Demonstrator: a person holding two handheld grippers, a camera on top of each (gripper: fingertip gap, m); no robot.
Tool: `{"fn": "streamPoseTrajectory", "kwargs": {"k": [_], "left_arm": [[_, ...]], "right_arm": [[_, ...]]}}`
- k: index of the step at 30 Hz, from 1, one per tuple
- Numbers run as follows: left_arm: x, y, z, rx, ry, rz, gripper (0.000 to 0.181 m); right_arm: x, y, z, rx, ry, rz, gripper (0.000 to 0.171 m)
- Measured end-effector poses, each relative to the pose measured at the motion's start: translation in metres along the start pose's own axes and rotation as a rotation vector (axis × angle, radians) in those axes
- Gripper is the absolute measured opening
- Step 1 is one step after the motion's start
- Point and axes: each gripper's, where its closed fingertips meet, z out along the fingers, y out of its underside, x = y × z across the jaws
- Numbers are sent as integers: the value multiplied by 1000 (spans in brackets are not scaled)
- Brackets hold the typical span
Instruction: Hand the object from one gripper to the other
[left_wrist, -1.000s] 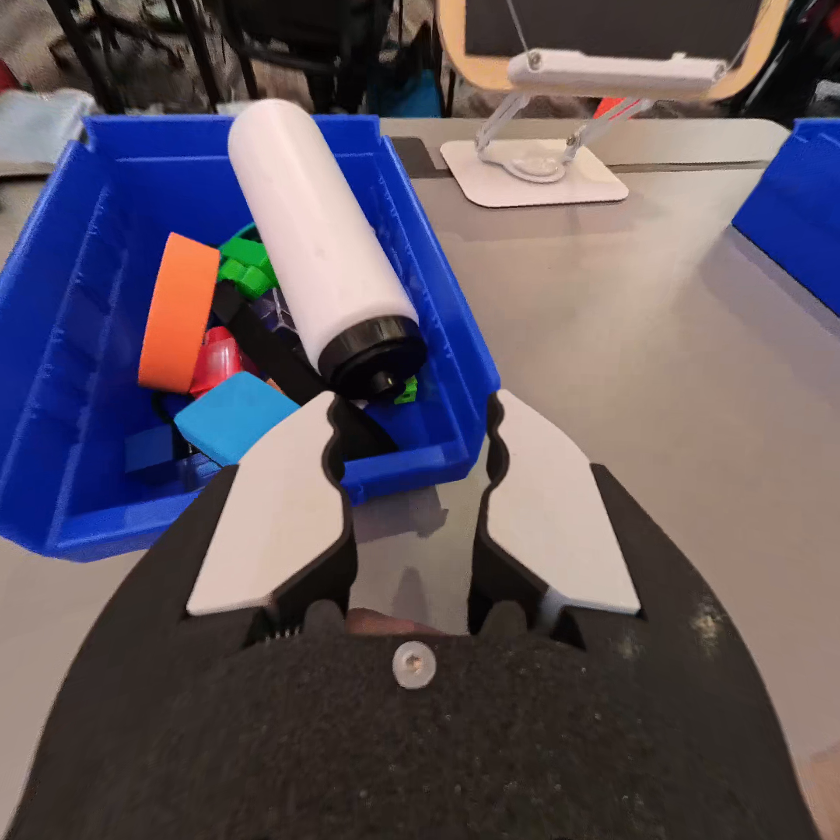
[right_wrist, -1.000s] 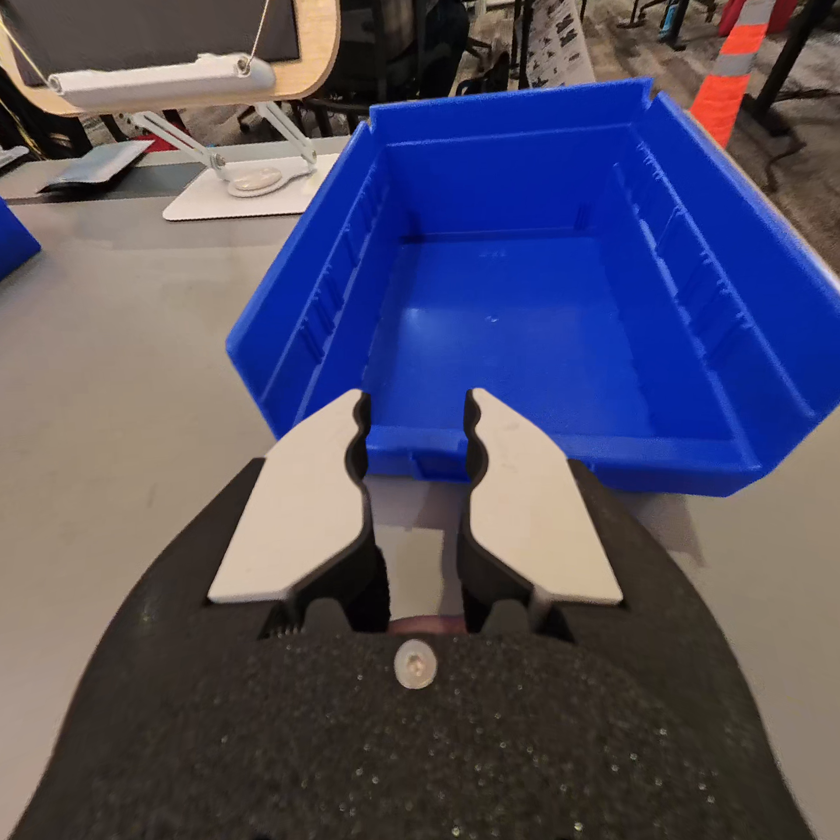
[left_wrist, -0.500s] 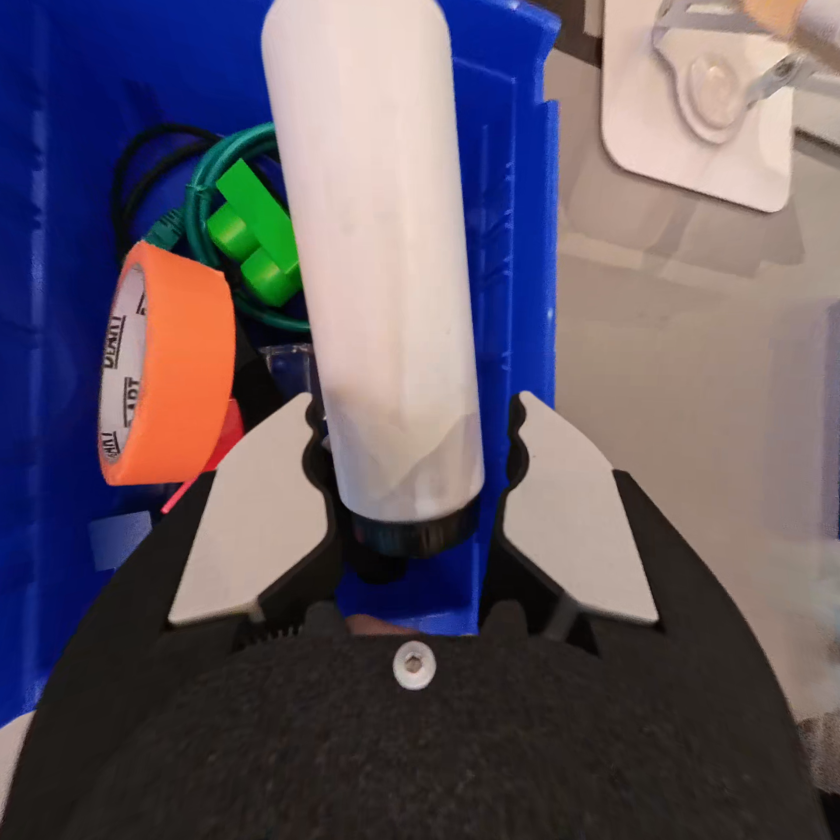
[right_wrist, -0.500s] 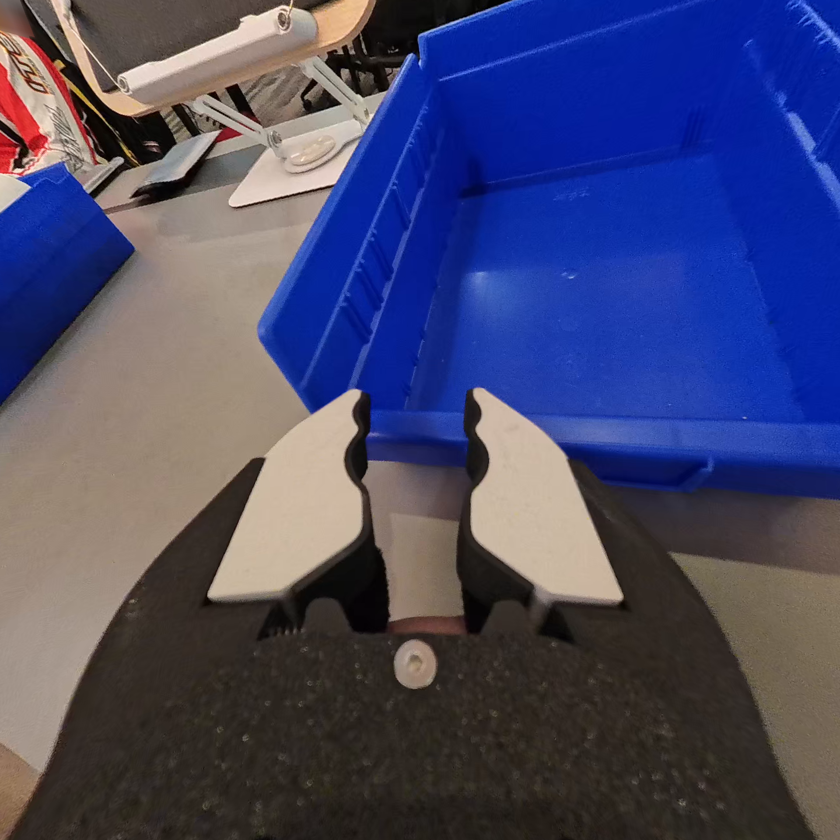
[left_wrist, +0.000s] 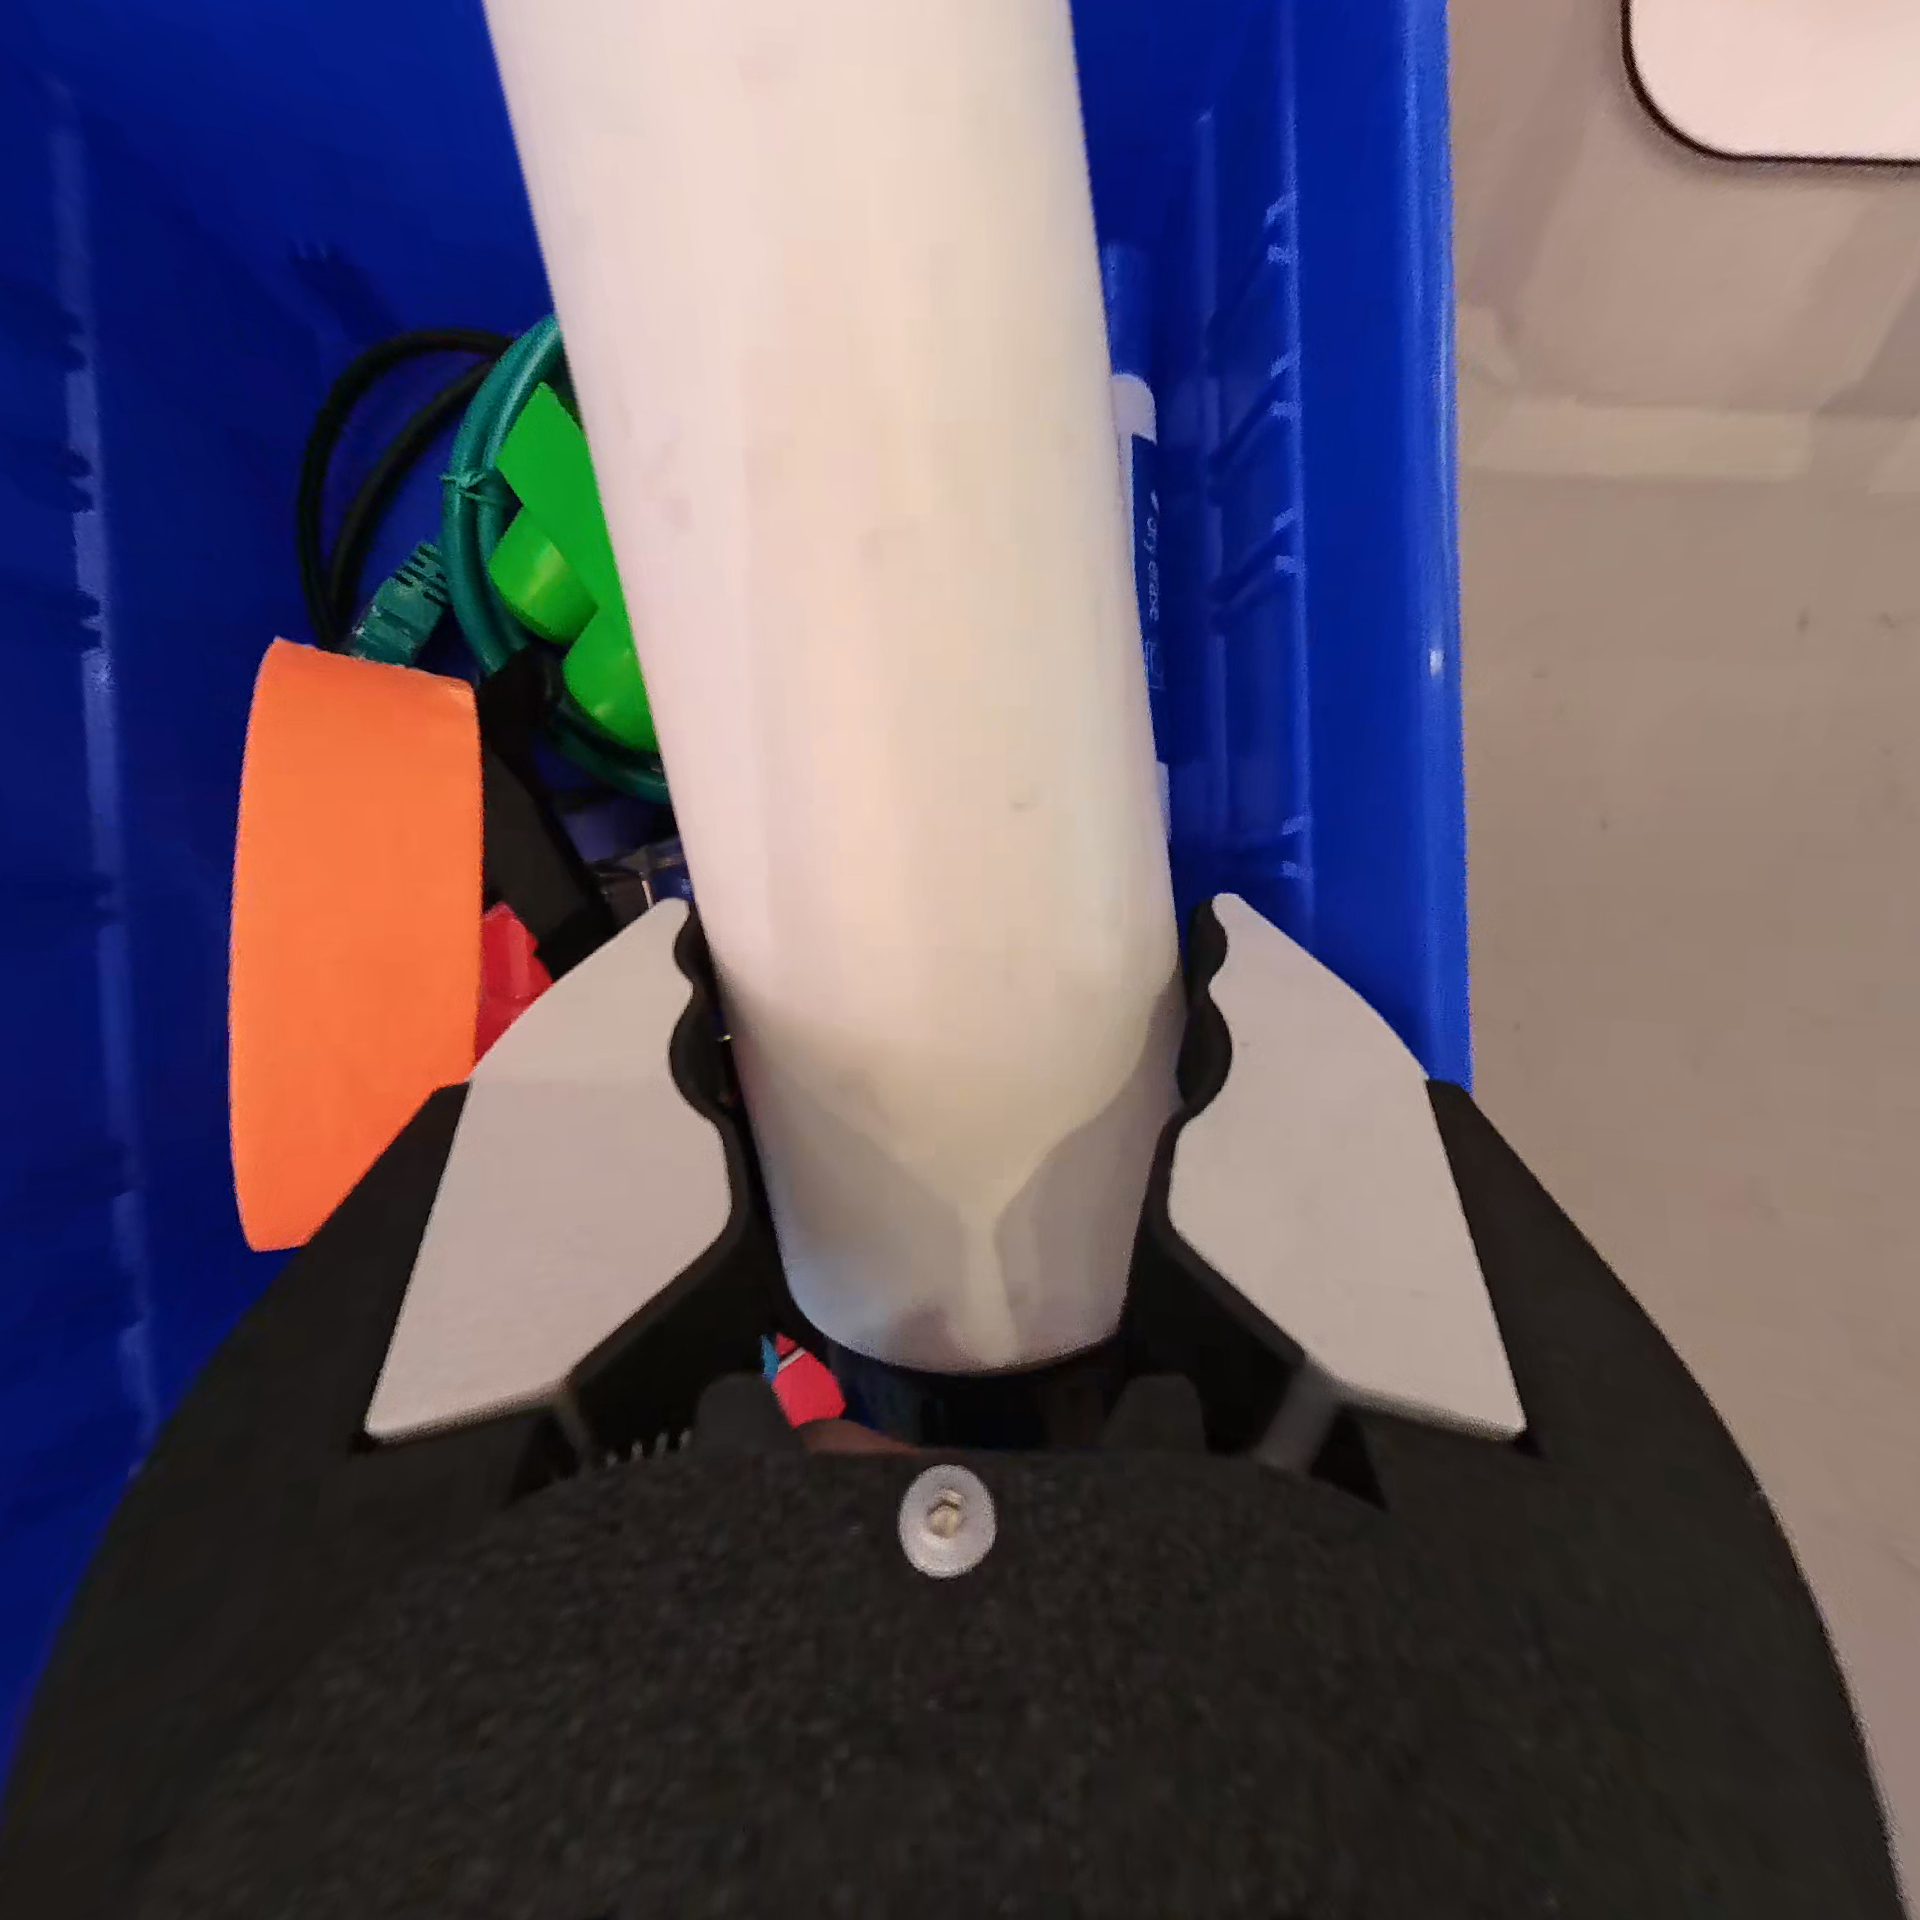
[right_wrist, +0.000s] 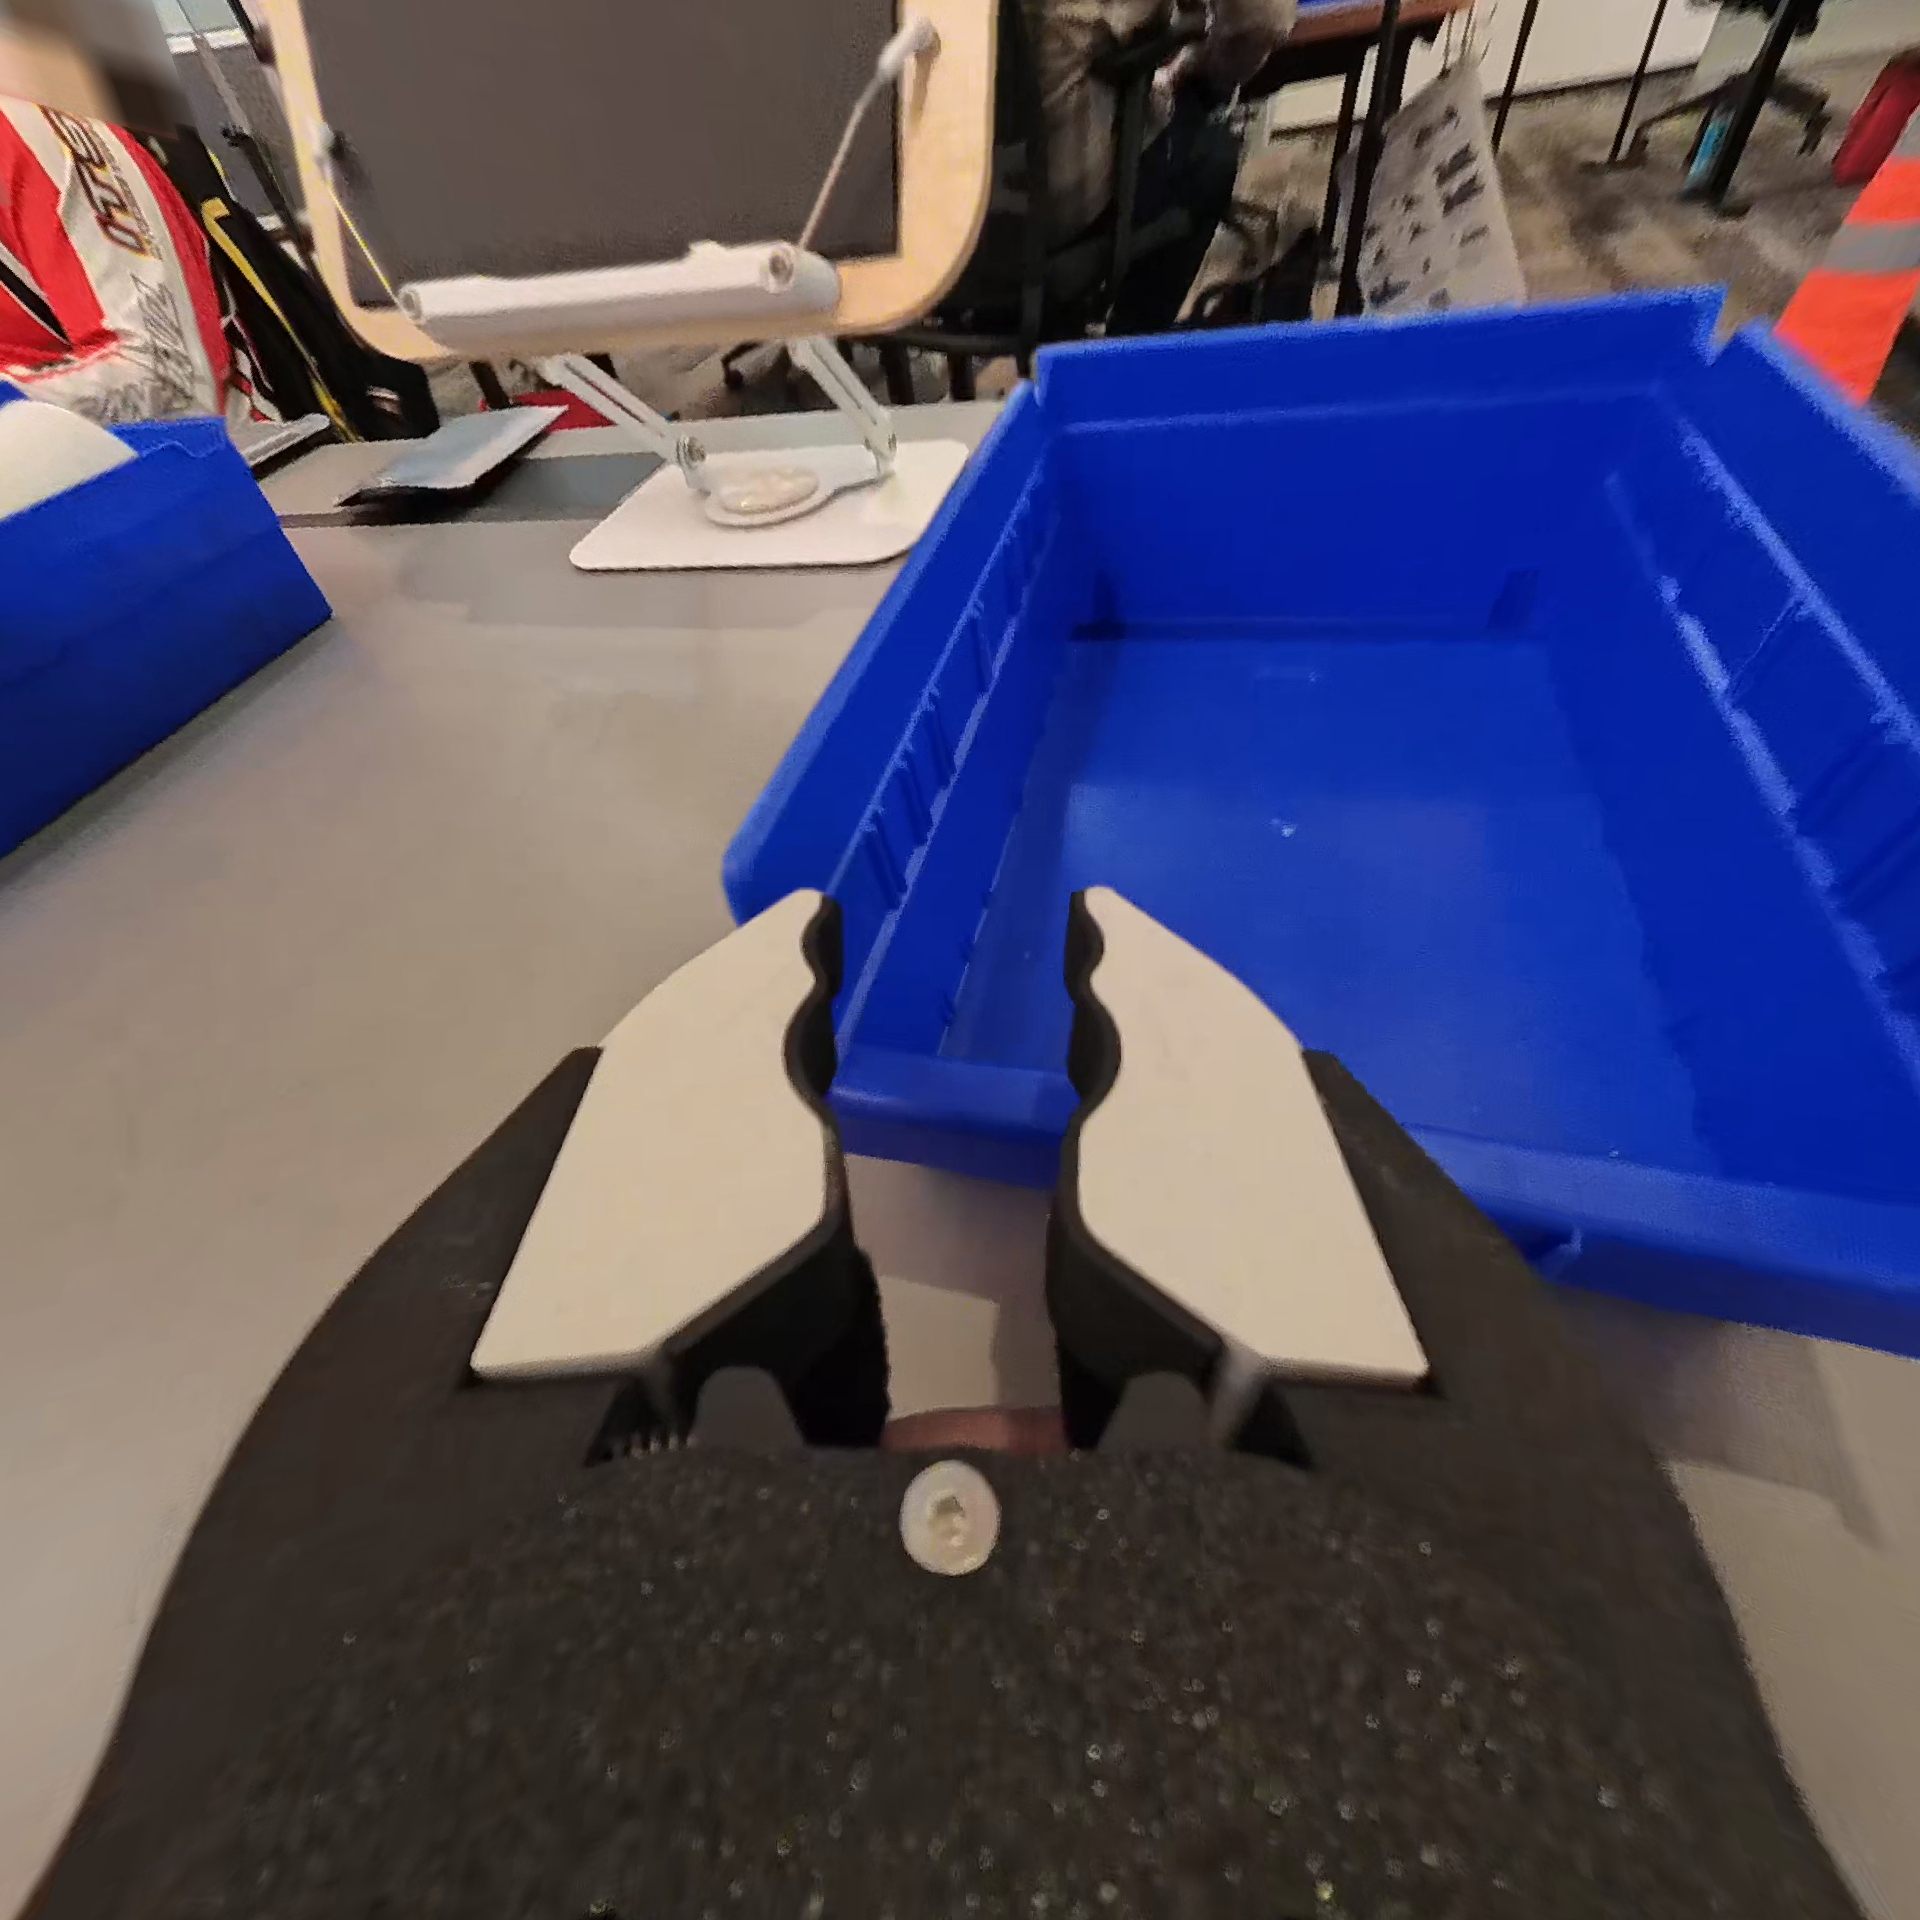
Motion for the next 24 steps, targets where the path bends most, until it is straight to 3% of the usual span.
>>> {"fn": "streamPoseTrajectory", "kwargs": {"k": [6,12,20,24], "left_arm": [[0,-1,-4,71,-8,25,85],[-5,-29,-44,276,5,8,85],[72,-86,-176,770,888,-268,85],[105,-88,-220,863,1208,-371,85]], "right_arm": [[-2,-51,-33,287,189,-201,41],[-41,-50,-36,304,159,-298,37],[-131,-49,-8,276,-65,-349,39],[-206,-58,17,195,-312,-278,61]]}}
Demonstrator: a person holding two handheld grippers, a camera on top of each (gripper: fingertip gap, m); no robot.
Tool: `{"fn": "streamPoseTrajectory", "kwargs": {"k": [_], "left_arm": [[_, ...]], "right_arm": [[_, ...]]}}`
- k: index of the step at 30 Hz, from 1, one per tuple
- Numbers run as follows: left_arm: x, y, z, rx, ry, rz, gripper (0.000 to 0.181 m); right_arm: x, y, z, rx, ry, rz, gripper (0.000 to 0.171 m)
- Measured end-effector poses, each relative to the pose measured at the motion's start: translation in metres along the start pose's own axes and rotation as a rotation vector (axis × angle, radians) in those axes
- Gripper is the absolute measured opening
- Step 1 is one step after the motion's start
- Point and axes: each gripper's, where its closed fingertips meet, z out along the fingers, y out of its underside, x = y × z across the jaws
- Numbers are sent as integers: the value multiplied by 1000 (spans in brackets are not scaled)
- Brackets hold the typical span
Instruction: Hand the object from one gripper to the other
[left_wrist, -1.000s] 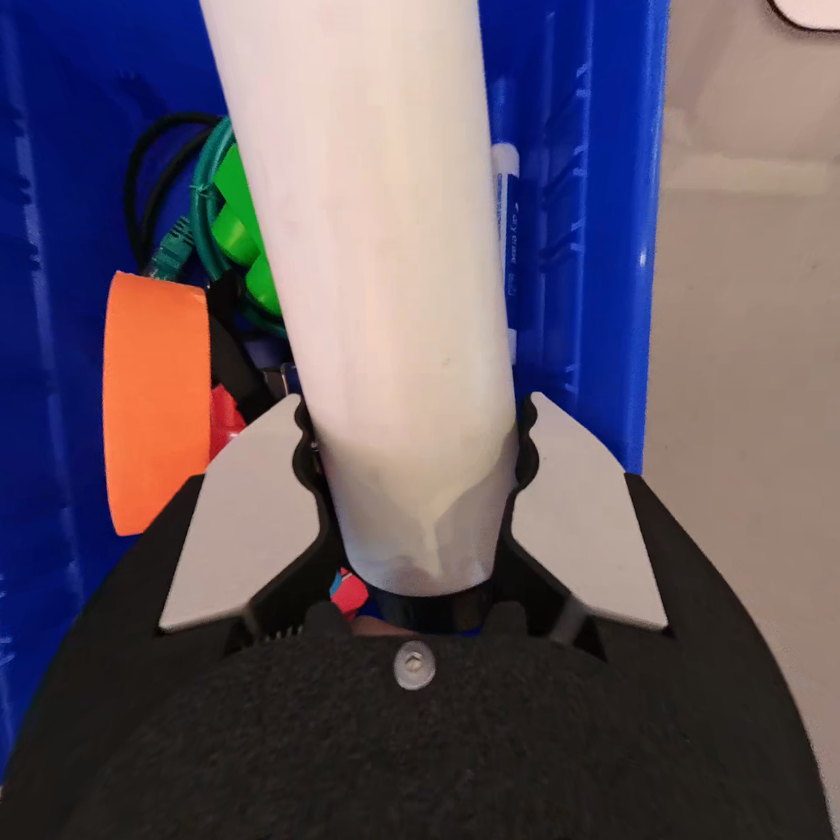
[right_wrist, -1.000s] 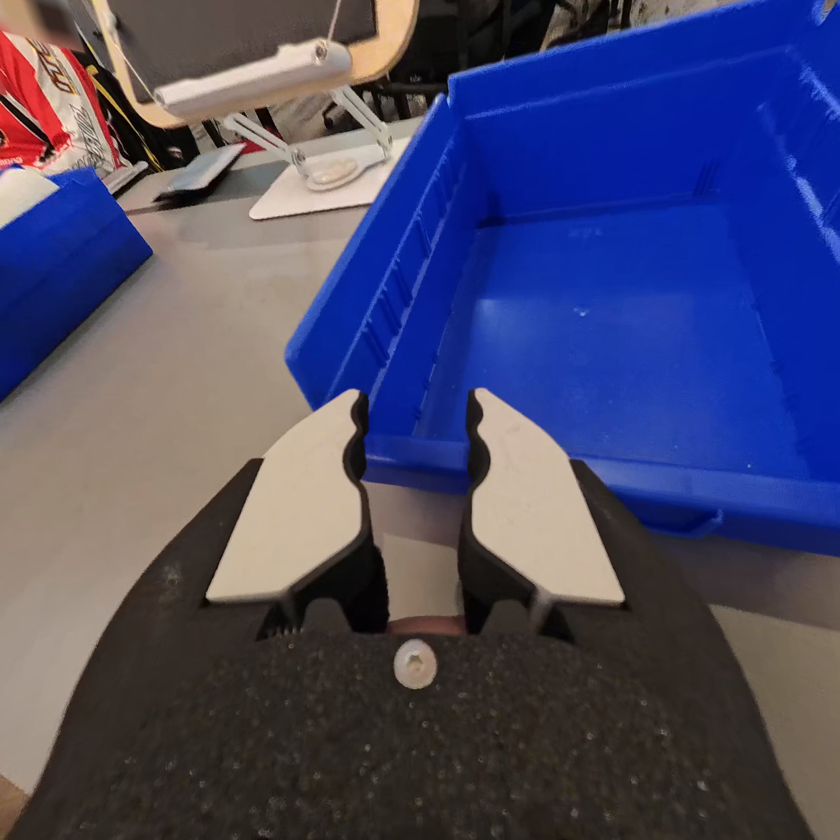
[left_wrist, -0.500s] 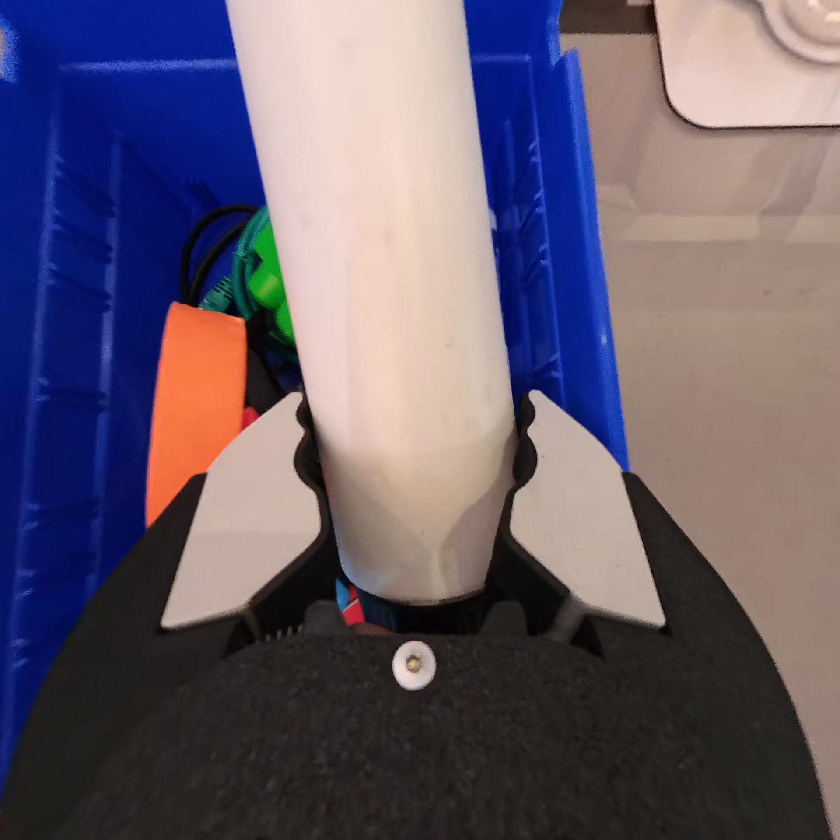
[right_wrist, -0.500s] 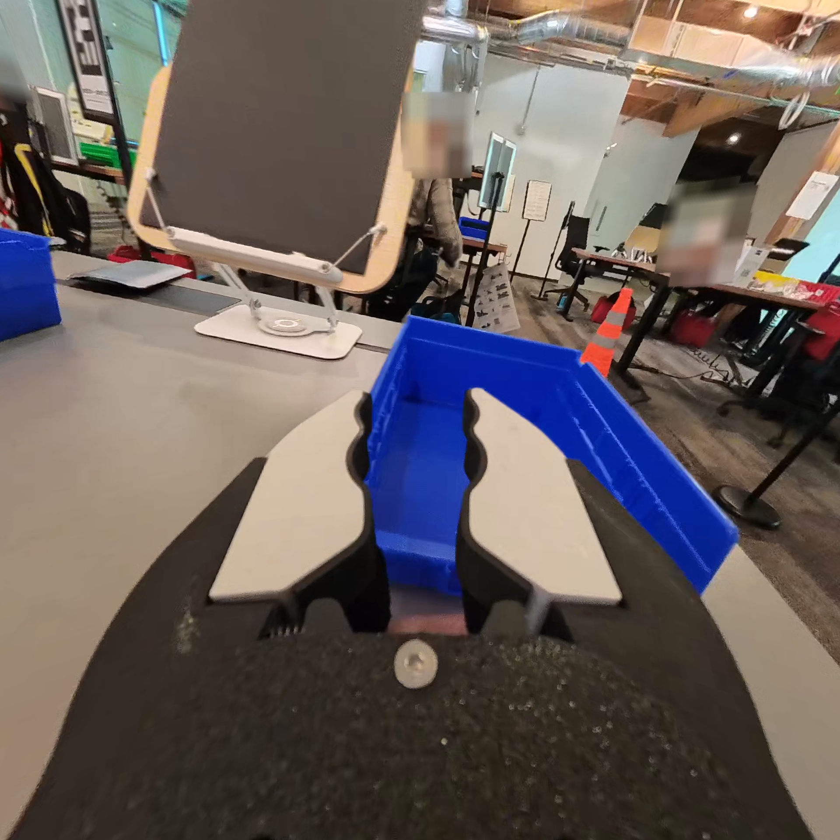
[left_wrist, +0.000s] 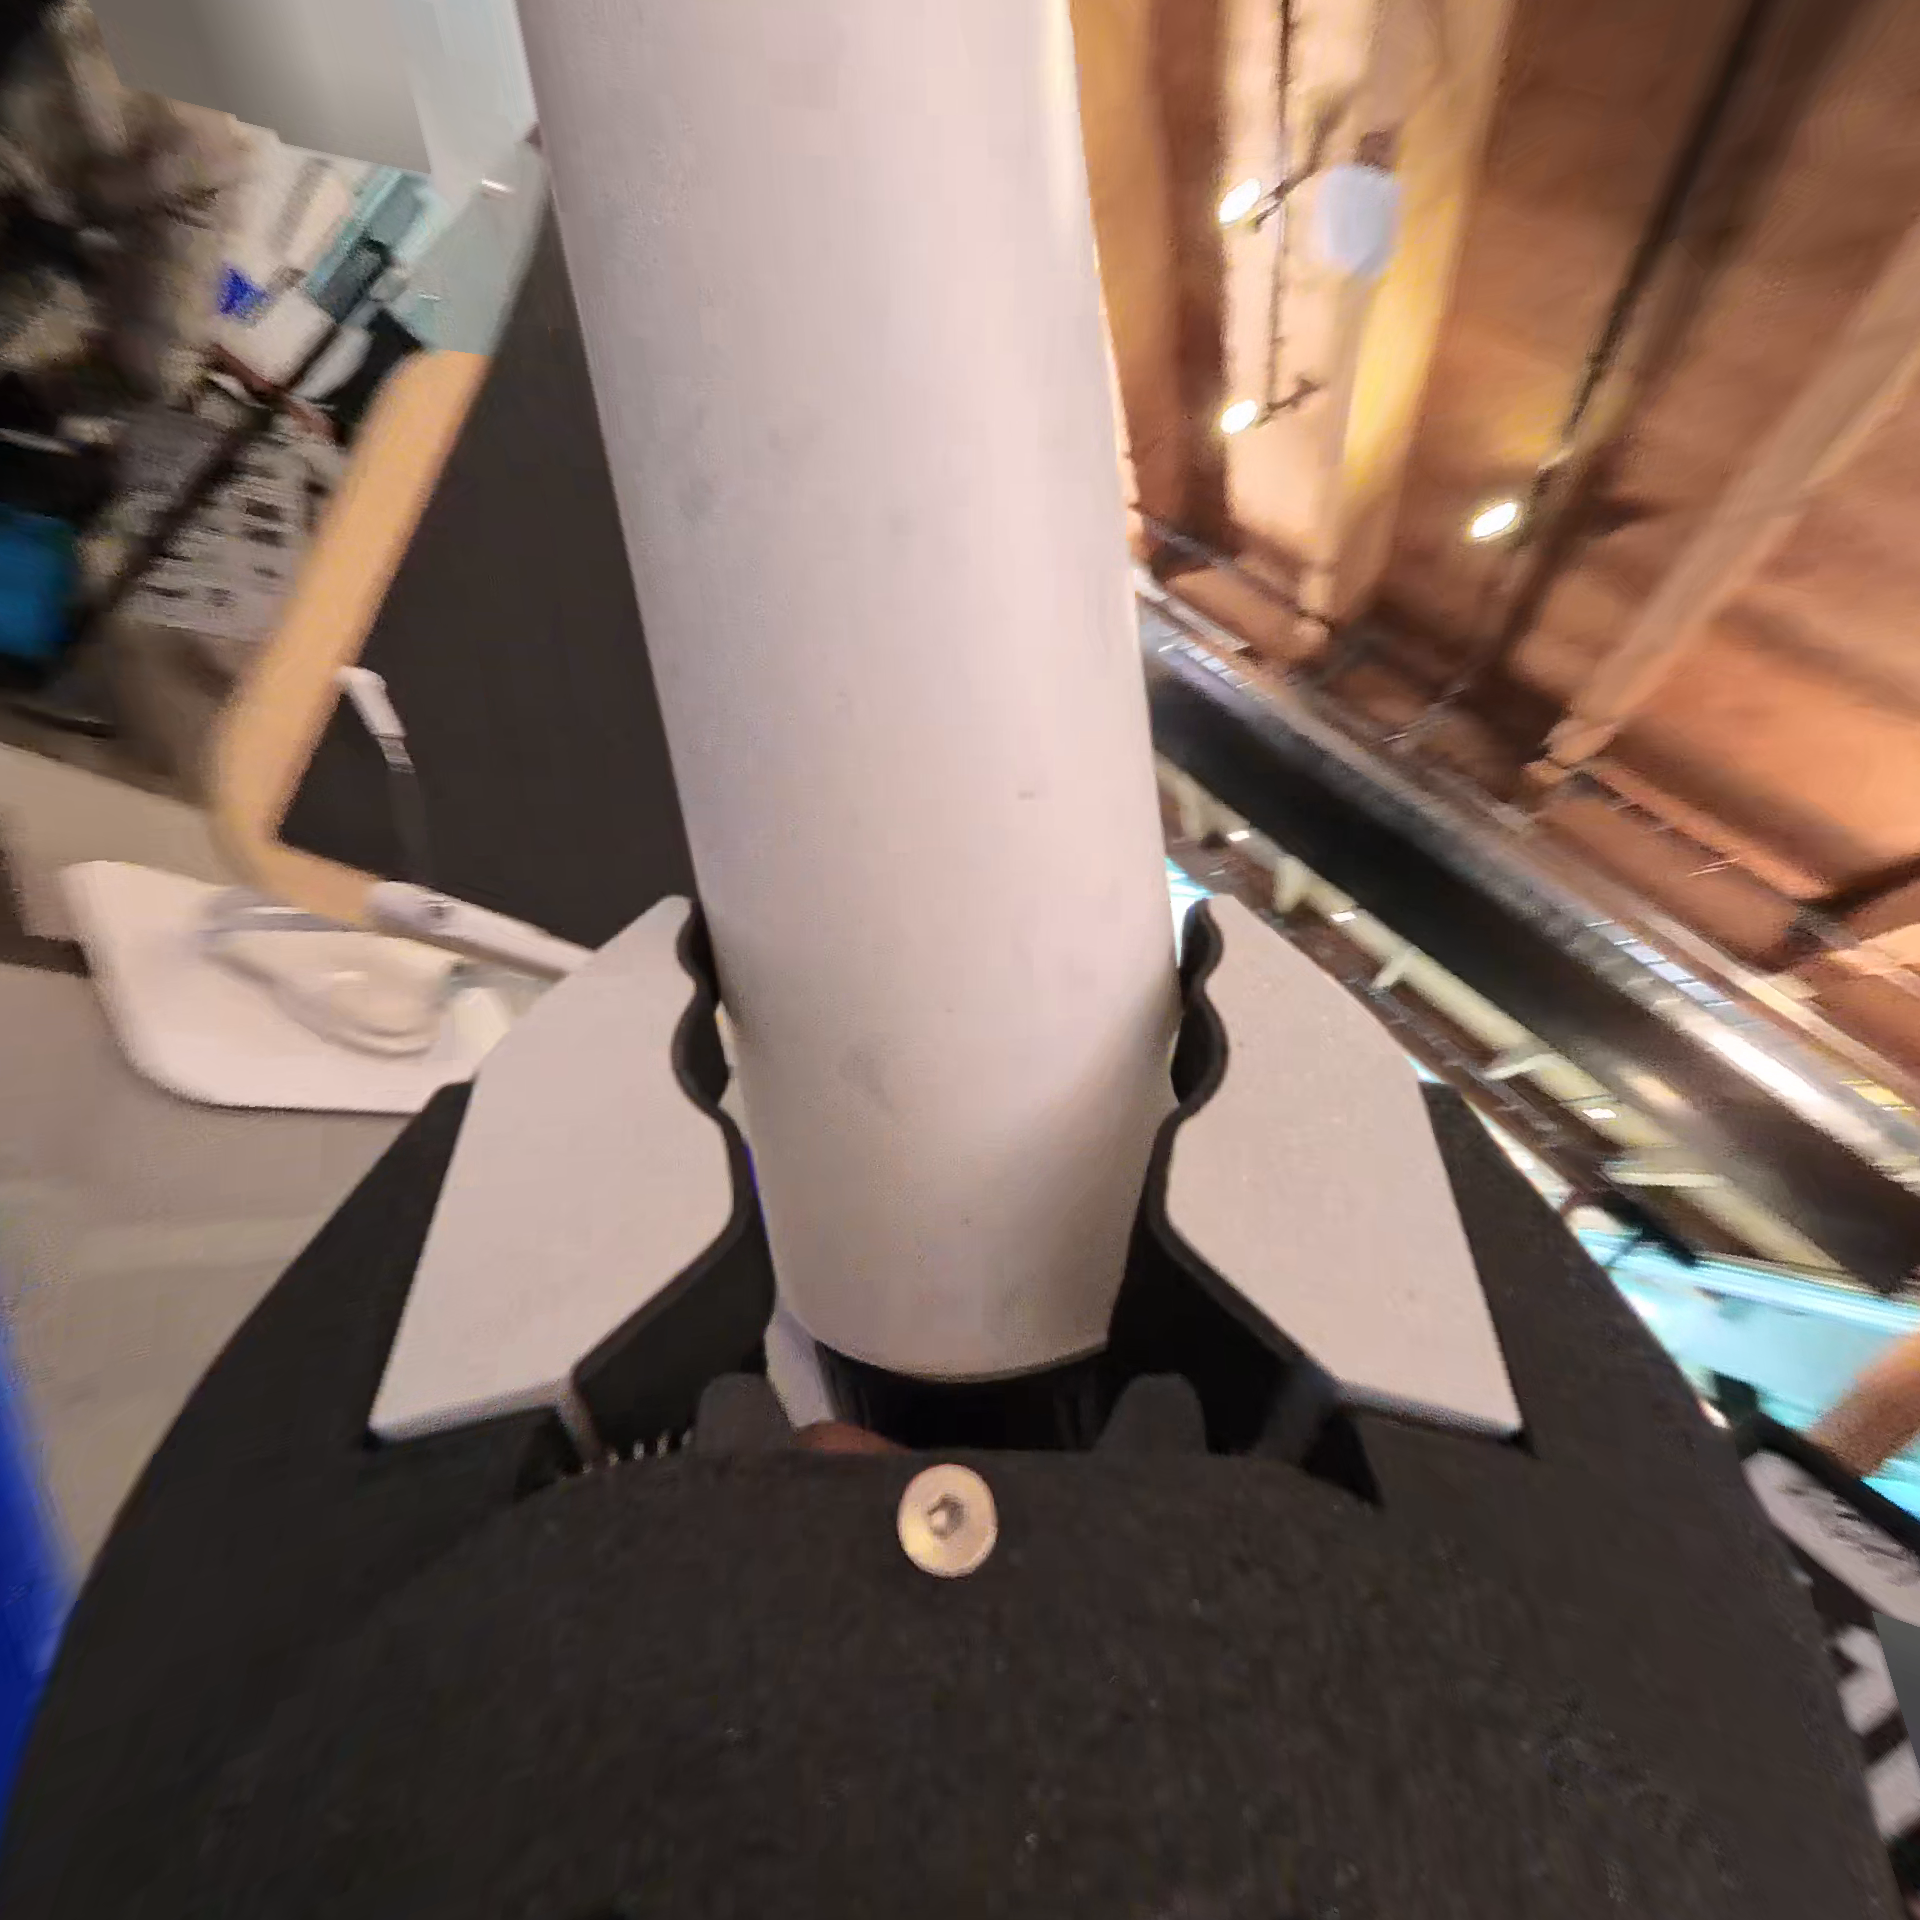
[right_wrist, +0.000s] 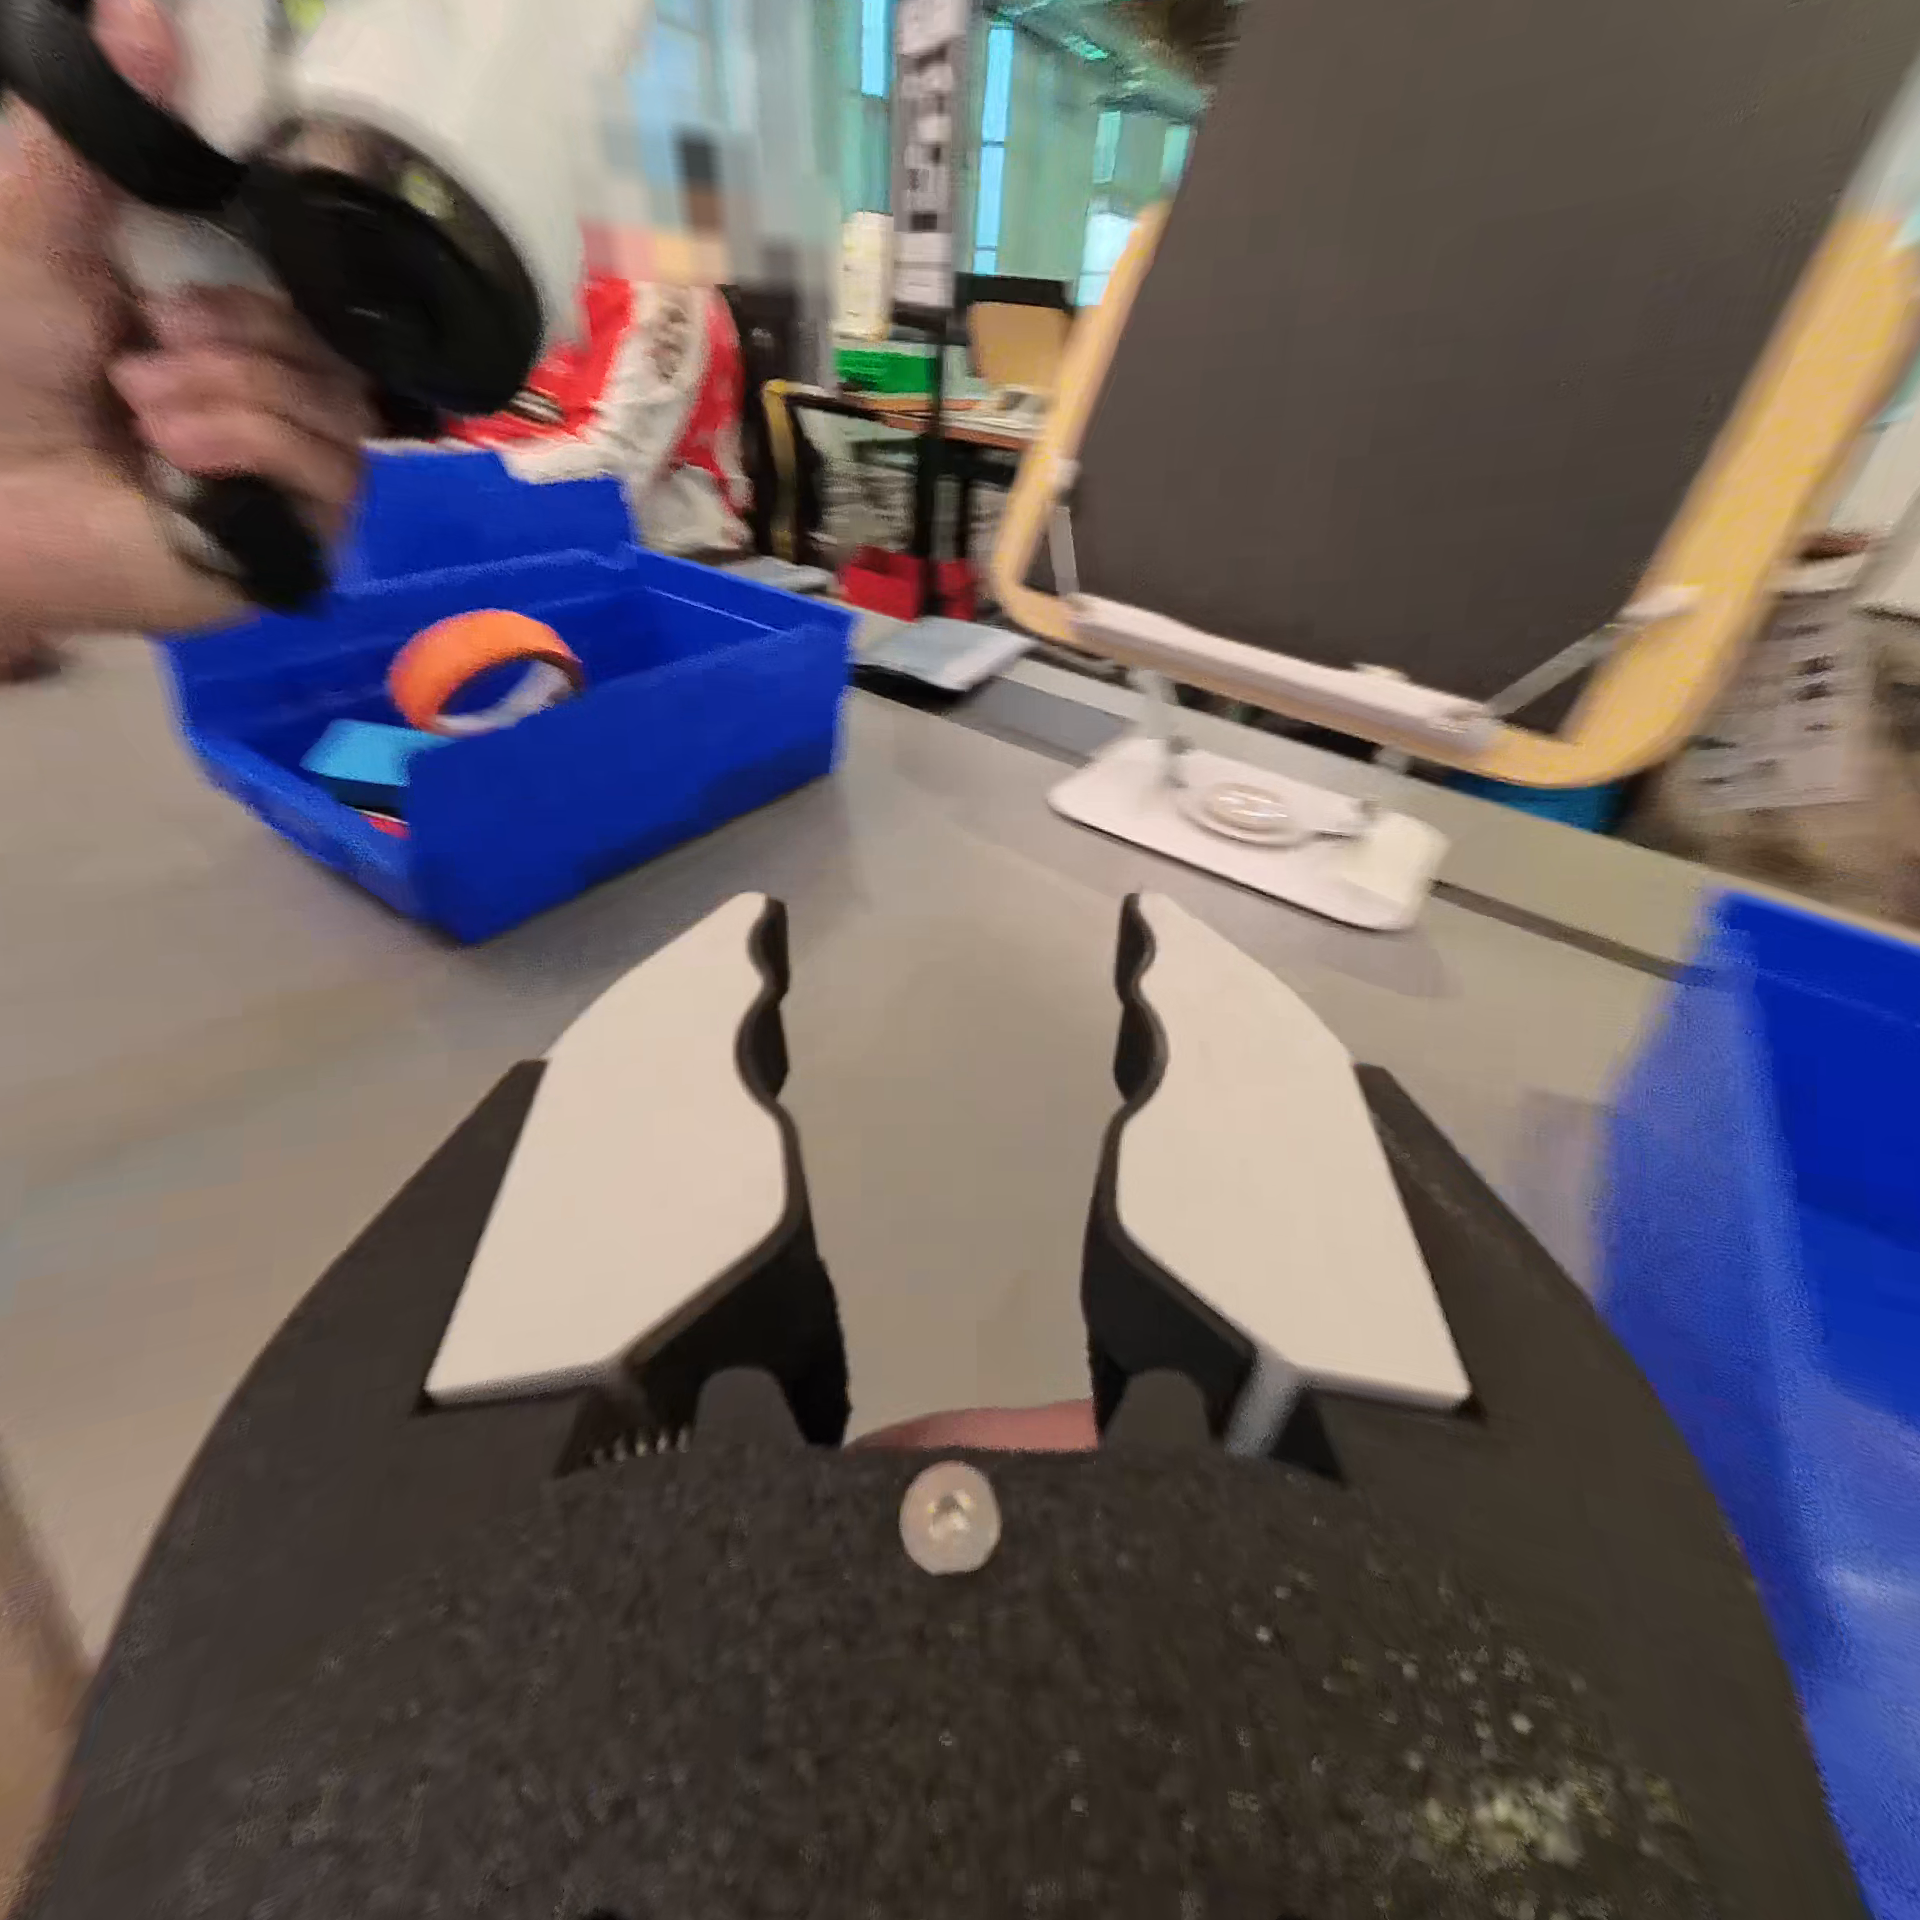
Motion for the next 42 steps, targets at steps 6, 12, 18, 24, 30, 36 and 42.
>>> {"fn": "streamPoseTrajectory", "kwargs": {"k": [6,12,18,24,30,36,42], "left_arm": [[42,55,32,-51,215,-80,85],[63,97,47,-117,309,-23,85],[62,131,56,-207,256,153,85],[60,154,59,-355,248,234,86],[40,144,48,-450,133,469,92],[20,106,14,-701,-5,941,103],[39,124,8,-1275,34,1600,96]], "right_arm": [[-88,-74,57,141,-534,481,86],[-84,-95,80,242,-917,1163,96],[-77,-83,78,230,-980,1146,84],[-62,-68,66,159,-985,1043,84],[-40,-53,62,124,-1032,1181,83],[-29,-23,62,29,-1031,1224,83],[-39,-16,65,-57,-1012,1114,83]]}}
